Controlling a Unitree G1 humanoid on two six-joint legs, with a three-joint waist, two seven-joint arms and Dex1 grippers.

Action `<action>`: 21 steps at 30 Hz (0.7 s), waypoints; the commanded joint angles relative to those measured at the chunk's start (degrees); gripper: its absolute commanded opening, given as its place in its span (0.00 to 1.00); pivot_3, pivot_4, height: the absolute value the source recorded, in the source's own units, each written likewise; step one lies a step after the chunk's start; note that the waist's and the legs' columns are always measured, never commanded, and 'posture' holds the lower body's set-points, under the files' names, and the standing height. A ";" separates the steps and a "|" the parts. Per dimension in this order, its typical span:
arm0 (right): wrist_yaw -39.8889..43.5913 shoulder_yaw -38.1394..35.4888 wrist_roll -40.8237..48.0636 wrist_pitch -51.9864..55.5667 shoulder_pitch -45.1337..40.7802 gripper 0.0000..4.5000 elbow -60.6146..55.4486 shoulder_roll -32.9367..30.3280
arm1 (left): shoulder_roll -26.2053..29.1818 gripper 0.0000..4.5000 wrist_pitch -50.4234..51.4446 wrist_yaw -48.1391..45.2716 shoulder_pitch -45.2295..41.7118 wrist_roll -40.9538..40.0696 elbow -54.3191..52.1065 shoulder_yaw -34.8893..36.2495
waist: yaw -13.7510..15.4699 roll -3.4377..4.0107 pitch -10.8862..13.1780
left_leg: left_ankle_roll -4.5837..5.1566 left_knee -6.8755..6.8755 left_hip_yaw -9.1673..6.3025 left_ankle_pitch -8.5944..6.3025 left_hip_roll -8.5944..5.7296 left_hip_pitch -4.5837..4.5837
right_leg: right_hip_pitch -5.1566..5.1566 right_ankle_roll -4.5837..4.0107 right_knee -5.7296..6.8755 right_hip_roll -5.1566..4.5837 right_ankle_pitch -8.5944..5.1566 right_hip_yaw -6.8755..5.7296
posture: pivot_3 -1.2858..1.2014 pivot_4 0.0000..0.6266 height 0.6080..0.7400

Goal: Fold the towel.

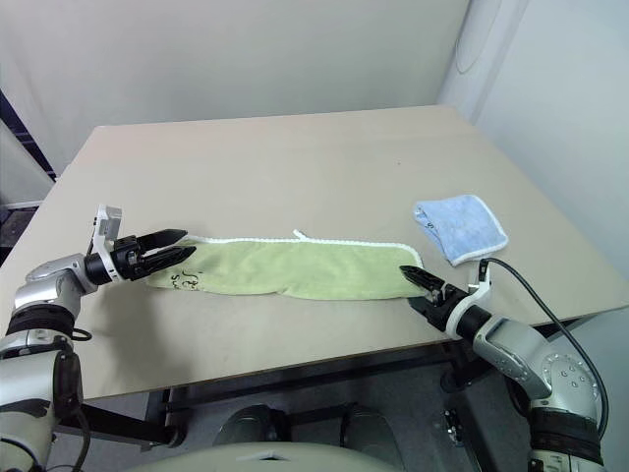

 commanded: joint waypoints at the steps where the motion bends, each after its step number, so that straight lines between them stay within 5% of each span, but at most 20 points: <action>1: 0.64 0.00 -1.47 -0.83 -1.56 0.54 -1.47 0.27 | 0.24 1.00 -0.85 0.17 -0.92 -0.17 0.06 0.27 | -0.03 0.01 0.00 | 0.00 -0.01 0.00 0.00 0.00 0.00 | -0.01 0.00 0.00 0.00 0.00 0.00 | 0.52 0.00 1.00; 8: 2.78 -1.18 -2.44 -1.42 -0.49 0.01 -4.81 0.19 | 0.80 1.00 -0.59 1.16 -2.81 -1.04 1.20 1.46 | -0.02 0.01 0.01 | 0.00 -0.04 0.00 0.00 0.00 -0.02 | -0.03 0.00 -0.02 0.02 0.00 0.00 | 0.52 0.00 1.00; 21: 13.06 -7.41 -7.07 1.22 2.47 0.01 -11.24 -12.72 | 0.63 1.00 -1.18 1.81 -2.15 -1.15 1.19 1.76 | -0.10 0.17 0.10 | 0.13 -0.09 0.00 -0.07 -0.01 -0.09 | 0.00 0.02 -0.30 0.02 0.01 -0.01 | 0.52 0.00 1.00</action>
